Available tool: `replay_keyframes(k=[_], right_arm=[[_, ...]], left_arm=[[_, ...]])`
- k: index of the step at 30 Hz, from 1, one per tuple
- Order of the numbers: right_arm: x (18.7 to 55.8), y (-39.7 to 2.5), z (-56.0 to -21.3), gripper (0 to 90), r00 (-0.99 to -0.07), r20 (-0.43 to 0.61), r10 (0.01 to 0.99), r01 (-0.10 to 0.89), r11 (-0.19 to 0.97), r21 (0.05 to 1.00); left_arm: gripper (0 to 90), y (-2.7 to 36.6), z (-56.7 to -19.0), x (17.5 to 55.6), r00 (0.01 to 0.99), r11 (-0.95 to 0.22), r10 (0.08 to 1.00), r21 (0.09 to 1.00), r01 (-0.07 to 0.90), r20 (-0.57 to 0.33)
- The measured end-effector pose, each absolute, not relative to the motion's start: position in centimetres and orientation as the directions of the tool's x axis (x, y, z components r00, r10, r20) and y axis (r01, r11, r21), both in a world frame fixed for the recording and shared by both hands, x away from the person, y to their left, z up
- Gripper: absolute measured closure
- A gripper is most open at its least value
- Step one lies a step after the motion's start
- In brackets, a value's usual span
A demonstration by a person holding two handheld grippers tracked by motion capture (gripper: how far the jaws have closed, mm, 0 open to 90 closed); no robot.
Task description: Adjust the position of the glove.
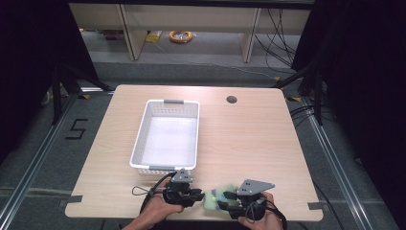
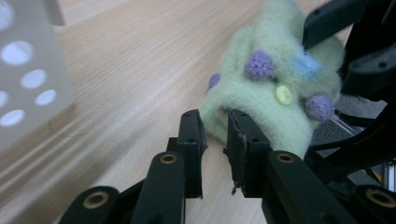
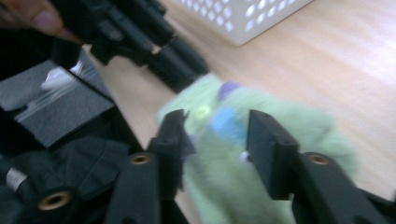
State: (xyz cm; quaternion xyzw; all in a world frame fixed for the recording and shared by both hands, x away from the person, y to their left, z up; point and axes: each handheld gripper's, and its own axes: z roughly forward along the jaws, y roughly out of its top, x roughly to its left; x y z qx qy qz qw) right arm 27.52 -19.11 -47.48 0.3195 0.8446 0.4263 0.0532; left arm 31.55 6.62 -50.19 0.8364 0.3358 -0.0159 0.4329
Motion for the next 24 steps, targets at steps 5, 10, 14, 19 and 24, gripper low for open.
replay_keyframes(k=[5, 10, 14, 19, 24], right_arm=[[27.9, -20.9, -46.5, 48.2, -0.721, 0.222, 0.657, 0.545, 0.339, 0.767], [28.9, -23.1, -47.0, 44.7, -0.661, 0.254, 0.706, 0.601, 0.296, 0.742], [29.1, -23.5, -47.4, 44.2, -0.646, 0.265, 0.716, 0.621, 0.29, 0.728], [29.2, -23.0, -47.8, 42.5, -0.655, 0.295, 0.695, 0.643, 0.307, 0.702], [29.6, -22.7, -48.3, 43.7, -0.645, 0.307, 0.7, 0.668, 0.321, 0.671]], left_arm=[[61.7, 7.7, -49.4, 31.2, 0.758, -0.365, 0.557, 0.72, 0.59, -0.339], [47.3, 7.7, -48.9, 30.4, 0.708, -0.319, 0.591, 0.694, 0.645, -0.386], [40.9, 7.0, -48.8, 30.2, 0.686, -0.314, 0.593, 0.663, 0.68, -0.422], [39.2, 6.0, -49.1, 30.1, 0.663, -0.298, 0.605, 0.648, 0.701, -0.44], [39.2, 5.2, -49.7, 30.2, 0.632, -0.273, 0.611, 0.623, 0.733, -0.476]])
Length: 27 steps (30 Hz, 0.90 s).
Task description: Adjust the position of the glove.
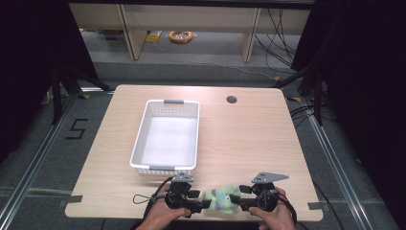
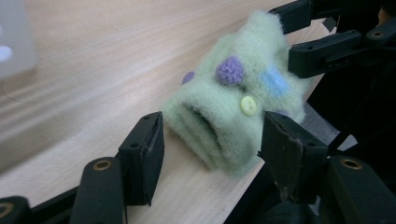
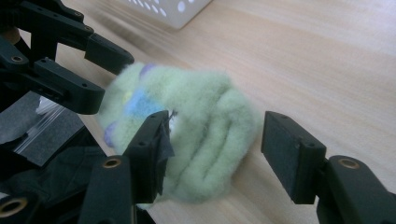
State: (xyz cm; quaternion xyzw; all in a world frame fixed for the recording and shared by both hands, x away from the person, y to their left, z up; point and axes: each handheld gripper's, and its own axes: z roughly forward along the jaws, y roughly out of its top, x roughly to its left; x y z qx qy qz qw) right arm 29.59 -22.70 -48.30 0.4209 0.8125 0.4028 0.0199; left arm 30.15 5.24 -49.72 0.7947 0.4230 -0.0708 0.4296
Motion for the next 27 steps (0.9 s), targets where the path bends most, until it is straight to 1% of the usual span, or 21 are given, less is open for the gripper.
replay_keyframes(k=[1, 3, 4, 11, 12, 13, 15, 16, 18, 19, 20, 22, 25, 26, 27], right_arm=[[29.8, -22.7, -48.6, 44.5, -0.655, 0.313, 0.688, 0.662, 0.324, 0.675], [29.9, -22.4, -48.9, 45.5, -0.631, 0.351, 0.692, 0.7, 0.313, 0.641], [30.1, -22.6, -49.1, 45.6, -0.644, 0.323, 0.694, 0.687, 0.338, 0.644], [30.6, -22.4, -50.0, 45.8, -0.624, 0.351, 0.698, 0.717, 0.335, 0.611], [30.4, -22.1, -50.1, 45.8, -0.603, 0.384, 0.7, 0.743, 0.316, 0.59], [30.6, -22.2, -50.3, 45.8, -0.621, 0.366, 0.693, 0.726, 0.332, 0.602], [30.6, -22.2, -50.3, 45.8, -0.613, 0.365, 0.7, 0.733, 0.331, 0.595], [30.6, -22.2, -50.4, 46.2, -0.613, 0.369, 0.698, 0.733, 0.329, 0.596], [30.7, -22.2, -50.5, 46.9, -0.617, 0.38, 0.689, 0.734, 0.33, 0.594], [30.7, -22.2, -50.5, 47.8, -0.618, 0.394, 0.681, 0.737, 0.326, 0.592], [30.8, -22.2, -50.5, 48.8, -0.619, 0.399, 0.677, 0.737, 0.324, 0.592], [30.8, -22.2, -50.6, 50.5, -0.619, 0.399, 0.677, 0.737, 0.325, 0.592], [30.9, -22.2, -50.7, 53.9, -0.624, 0.416, 0.661, 0.737, 0.321, 0.595], [30.8, -22.2, -50.7, 55.2, -0.606, 0.437, 0.665, 0.755, 0.308, 0.579], [30.9, -22.3, -50.8, 56.7, -0.616, 0.429, 0.661, 0.745, 0.314, 0.588]], left_arm=[[39.7, 5.1, -49.9, 30.2, 0.625, -0.271, 0.612, 0.614, 0.741, -0.485], [41.2, 4.9, -50.2, 30.3, 0.626, -0.281, 0.618, 0.609, 0.741, -0.476], [41.4, 4.7, -50.4, 30.3, 0.614, -0.276, 0.634, 0.604, 0.747, -0.47], [44.9, 4.4, -51.0, 30.4, 0.627, -0.293, 0.615, 0.6, 0.744, -0.478], [45.1, 4.3, -51.1, 30.4, 0.623, -0.29, 0.615, 0.596, 0.749, -0.484], [46.0, 4.3, -51.1, 30.4, 0.624, -0.291, 0.613, 0.596, 0.748, -0.483], [46.0, 4.2, -51.1, 30.3, 0.625, -0.29, 0.615, 0.599, 0.746, -0.48], [46.4, 4.2, -51.1, 30.3, 0.633, -0.298, 0.608, 0.601, 0.742, -0.48], [46.8, 4.0, -51.1, 30.2, 0.629, -0.297, 0.622, 0.602, 0.741, -0.466], [47.2, 4.0, -51.2, 30.3, 0.632, -0.292, 0.607, 0.605, 0.741, -0.481], [48.5, 4.0, -51.2, 30.3, 0.625, -0.287, 0.602, 0.596, 0.75, -0.497], [51.7, 4.0, -51.2, 30.3, 0.617, -0.294, 0.611, 0.581, 0.759, -0.496], [56.4, 4.1, -51.4, 30.5, 0.614, -0.286, 0.596, 0.578, 0.764, -0.517], [57.5, 4.2, -51.4, 30.4, 0.608, -0.277, 0.595, 0.575, 0.77, -0.526], [59.1, 4.2, -51.6, 30.5, 0.611, -0.264, 0.572, 0.582, 0.769, -0.548]])
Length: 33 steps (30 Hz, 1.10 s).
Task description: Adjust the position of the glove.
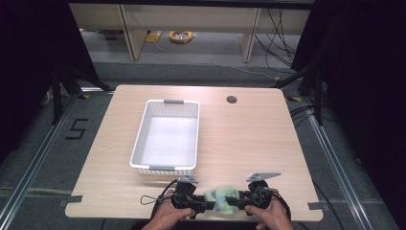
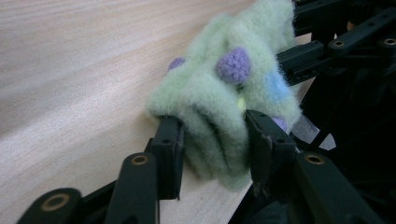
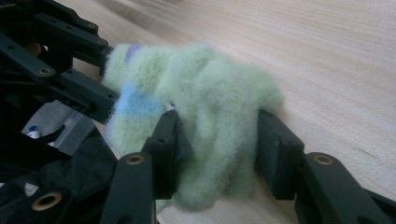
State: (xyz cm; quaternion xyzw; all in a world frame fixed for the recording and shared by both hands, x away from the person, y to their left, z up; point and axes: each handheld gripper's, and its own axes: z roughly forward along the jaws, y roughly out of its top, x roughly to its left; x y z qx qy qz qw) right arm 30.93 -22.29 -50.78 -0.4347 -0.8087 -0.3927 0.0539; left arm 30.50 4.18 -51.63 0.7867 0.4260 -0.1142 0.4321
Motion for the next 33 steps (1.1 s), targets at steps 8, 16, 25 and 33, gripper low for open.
replay_keyframes(k=[8, 16, 25, 33], right_arm=[[30.8, -22.4, -50.8, 66.6, -0.624, 0.461, 0.631, 0.742, 0.295, 0.602], [30.5, -22.4, -50.4, 68.5, -0.639, 0.452, 0.622, 0.723, 0.285, 0.63], [30.2, -22.3, -49.9, 68.8, -0.654, 0.459, 0.601, 0.707, 0.271, 0.653], [29.7, -21.6, -49.6, 68.7, -0.645, 0.473, 0.601, 0.717, 0.259, 0.647]], left_arm=[[70.7, 4.2, -51.2, 30.3, 0.644, -0.278, 0.565, 0.616, 0.738, -0.517], [72.0, 4.4, -51.0, 30.5, 0.654, -0.287, 0.551, 0.618, 0.732, -0.519], [72.1, 4.7, -50.4, 30.4, 0.671, -0.293, 0.54, 0.633, 0.716, -0.509], [72.0, 5.4, -49.9, 30.3, 0.683, -0.312, 0.547, 0.639, 0.703, -0.484]])
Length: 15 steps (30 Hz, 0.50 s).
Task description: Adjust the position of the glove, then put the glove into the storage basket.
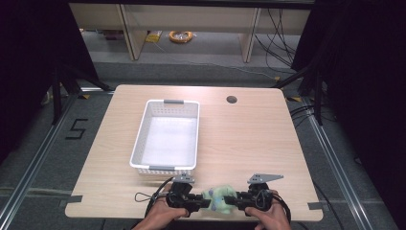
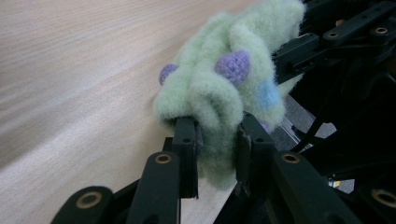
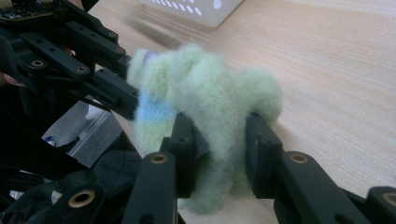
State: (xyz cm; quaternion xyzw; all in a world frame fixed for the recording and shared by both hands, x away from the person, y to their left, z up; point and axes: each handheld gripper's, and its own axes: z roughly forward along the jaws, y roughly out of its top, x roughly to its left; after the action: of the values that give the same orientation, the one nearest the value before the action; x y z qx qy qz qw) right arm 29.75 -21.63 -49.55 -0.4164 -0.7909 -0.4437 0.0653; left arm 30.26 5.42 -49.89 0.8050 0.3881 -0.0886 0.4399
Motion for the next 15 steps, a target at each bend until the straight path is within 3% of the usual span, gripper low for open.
replay_keyframes(k=[9, 15], right_arm=[[29.75, -21.35, -49.5, 68.7, -0.67, 0.43, 0.605, 0.685, 0.282, 0.672], [29.76, -21.01, -49.13, 68.7, -0.653, 0.46, 0.601, 0.706, 0.264, 0.657]], left_arm=[[72.0, 5.85, -49.68, 30.16, 0.697, -0.315, 0.527, 0.65, 0.692, -0.486], [72.0, 6.04, -49.4, 30.25, 0.698, -0.307, 0.529, 0.658, 0.688, -0.483]])
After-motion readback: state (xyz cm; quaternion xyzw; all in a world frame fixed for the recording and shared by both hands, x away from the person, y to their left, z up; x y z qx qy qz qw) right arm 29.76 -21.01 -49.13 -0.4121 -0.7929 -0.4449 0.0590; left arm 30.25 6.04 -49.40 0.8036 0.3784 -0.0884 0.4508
